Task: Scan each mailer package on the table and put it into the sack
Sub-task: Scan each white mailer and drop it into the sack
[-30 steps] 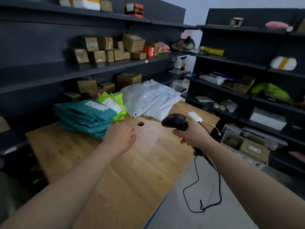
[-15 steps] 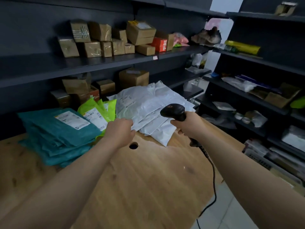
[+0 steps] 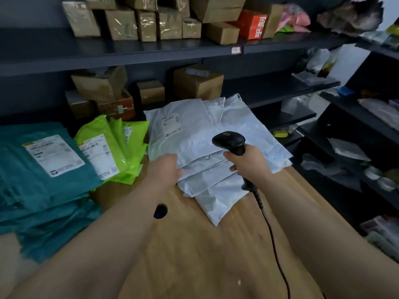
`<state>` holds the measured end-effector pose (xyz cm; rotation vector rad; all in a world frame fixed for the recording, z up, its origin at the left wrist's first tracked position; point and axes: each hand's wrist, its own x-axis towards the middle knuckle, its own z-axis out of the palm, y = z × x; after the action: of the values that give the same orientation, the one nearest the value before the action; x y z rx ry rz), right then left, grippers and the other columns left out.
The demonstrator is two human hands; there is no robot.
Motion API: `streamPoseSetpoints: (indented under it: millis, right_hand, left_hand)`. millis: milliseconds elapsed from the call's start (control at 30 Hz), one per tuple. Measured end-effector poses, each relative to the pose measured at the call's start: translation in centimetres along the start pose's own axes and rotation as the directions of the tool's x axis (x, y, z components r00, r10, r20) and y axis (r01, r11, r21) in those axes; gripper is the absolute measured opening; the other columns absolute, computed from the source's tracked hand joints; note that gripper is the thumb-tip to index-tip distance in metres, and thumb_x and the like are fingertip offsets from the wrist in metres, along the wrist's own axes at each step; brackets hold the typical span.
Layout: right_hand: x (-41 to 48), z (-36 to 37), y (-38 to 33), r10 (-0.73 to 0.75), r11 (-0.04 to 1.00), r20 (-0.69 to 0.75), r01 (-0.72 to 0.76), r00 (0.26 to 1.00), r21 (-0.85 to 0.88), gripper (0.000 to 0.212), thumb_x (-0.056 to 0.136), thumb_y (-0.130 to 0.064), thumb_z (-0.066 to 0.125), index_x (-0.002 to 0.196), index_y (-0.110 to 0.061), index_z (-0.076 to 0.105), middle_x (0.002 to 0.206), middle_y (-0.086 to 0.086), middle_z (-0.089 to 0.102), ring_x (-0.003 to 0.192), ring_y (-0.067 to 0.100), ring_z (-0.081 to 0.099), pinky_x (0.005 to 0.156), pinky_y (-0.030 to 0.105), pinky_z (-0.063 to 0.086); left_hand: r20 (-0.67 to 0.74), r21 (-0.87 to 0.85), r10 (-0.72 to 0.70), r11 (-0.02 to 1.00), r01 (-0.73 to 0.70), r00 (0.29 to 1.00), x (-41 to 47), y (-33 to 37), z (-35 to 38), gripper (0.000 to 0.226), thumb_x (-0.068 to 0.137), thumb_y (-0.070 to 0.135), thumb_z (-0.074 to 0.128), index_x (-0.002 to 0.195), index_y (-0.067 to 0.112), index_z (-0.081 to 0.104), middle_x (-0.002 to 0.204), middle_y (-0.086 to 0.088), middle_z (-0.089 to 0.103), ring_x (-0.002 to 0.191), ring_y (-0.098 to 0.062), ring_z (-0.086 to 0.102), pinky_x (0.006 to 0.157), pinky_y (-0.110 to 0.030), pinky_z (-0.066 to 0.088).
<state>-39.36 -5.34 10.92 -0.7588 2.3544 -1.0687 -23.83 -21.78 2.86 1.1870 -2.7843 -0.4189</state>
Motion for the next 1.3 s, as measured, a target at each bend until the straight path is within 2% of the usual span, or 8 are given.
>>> streamPoseSetpoints:
  millis: [433,567,733,967,1067,1167,1233,1300]
  right_hand:
    - [5.4,-2.0,3.1,-0.005,0.970,0.162,-0.035,0.987,0.242,0.012,0.089,-0.025,0.069,0.093,-0.014,0.065,0.080,0.005,0.070,0.060,0.011,0.065,0.055,0.022,0.051]
    - [5.0,-2.9,2.5,0.047,0.954,0.230,-0.112,0.972,0.279,0.018,0.088,-0.029,0.070,0.084,-0.013,0.065,0.066,-0.001,0.061,0.061,0.015,0.056,0.064,0.025,0.048]
    - [3.6,-3.0,2.4,0.079,0.929,0.467,-0.236,0.881,0.286,0.025,0.086,-0.033,0.073,0.099,-0.012,0.066,0.080,0.003,0.060,0.074,0.019,0.058,0.077,0.035,0.050]
    - [-0.7,-1.2,5.2,0.104,0.992,0.485,-0.125,0.869,0.012,0.023,0.080,-0.027,0.080,0.089,-0.010,0.069,0.077,0.002,0.068,0.070,0.016,0.064,0.063,0.025,0.048]
    - [-2.0,-1.8,6.7,0.127,0.992,0.457,-0.125,0.880,-0.035,0.028,0.077,-0.033,0.081,0.086,-0.008,0.070,0.074,0.003,0.066,0.066,0.017,0.061,0.064,0.027,0.049]
    - [-3.0,-2.5,8.0,0.163,0.986,0.470,-0.134,0.867,-0.094,0.033,0.075,-0.038,0.083,0.088,-0.009,0.071,0.076,0.004,0.066,0.065,0.018,0.061,0.060,0.026,0.050]
    - [-3.5,-2.8,8.5,0.162,0.986,0.480,-0.128,0.862,-0.103,0.032,0.076,-0.038,0.082,0.087,-0.010,0.070,0.076,0.004,0.066,0.065,0.018,0.061,0.061,0.027,0.051]
    - [-3.9,-3.0,8.9,0.156,0.987,0.480,-0.112,0.863,-0.118,0.031,0.077,-0.038,0.081,0.085,-0.011,0.070,0.074,0.002,0.066,0.066,0.018,0.062,0.067,0.031,0.053]
  left_hand:
    - [-0.134,-0.208,-0.013,0.978,-0.015,0.991,4.9,1.5,2.8,0.019,0.090,0.010,0.058,0.103,0.004,0.071,0.103,-0.014,0.070,0.098,-0.033,0.063,0.080,-0.036,0.046]
    - [-0.062,-0.375,0.090,0.921,-0.107,0.994,0.9,2.6,1.4,0.012,0.085,0.012,0.068,0.092,0.002,0.071,0.104,-0.012,0.071,0.098,-0.025,0.065,0.086,-0.037,0.049]
    - [0.095,-0.475,0.138,0.876,-0.077,0.986,-5.9,3.4,1.4,0.018,0.084,0.017,0.072,0.098,0.006,0.072,0.113,0.000,0.069,0.099,-0.004,0.061,0.082,-0.005,0.043]
    - [0.348,-0.516,0.067,0.846,0.131,0.935,-12.2,3.0,3.6,0.062,0.069,0.052,0.080,0.122,0.023,0.064,0.131,0.016,0.051,0.125,-0.001,0.047,0.100,-0.018,0.037]
    - [0.344,-0.625,-0.303,0.633,0.458,0.889,-11.9,0.7,5.1,0.099,0.061,0.060,0.081,0.142,0.020,0.041,0.145,0.010,0.031,0.135,-0.010,0.034,0.106,-0.027,0.035]
    - [0.385,-0.792,-0.448,0.289,0.538,0.807,-10.7,-0.5,6.4,0.111,0.055,0.056,0.088,0.144,0.012,0.038,0.146,-0.003,0.042,0.127,-0.020,0.050,0.105,-0.039,0.044]
    - [0.409,-0.869,-0.504,0.041,0.494,0.761,-9.9,0.0,6.8,0.077,0.061,0.038,0.089,0.122,0.004,0.059,0.124,-0.016,0.062,0.103,-0.024,0.066,0.090,-0.041,0.055]
    - [0.426,-0.863,-0.548,-0.007,0.505,0.720,-9.5,1.1,6.6,0.028,0.077,0.019,0.080,0.090,0.000,0.065,0.083,-0.009,0.069,0.071,-0.016,0.061,0.059,-0.026,0.052]
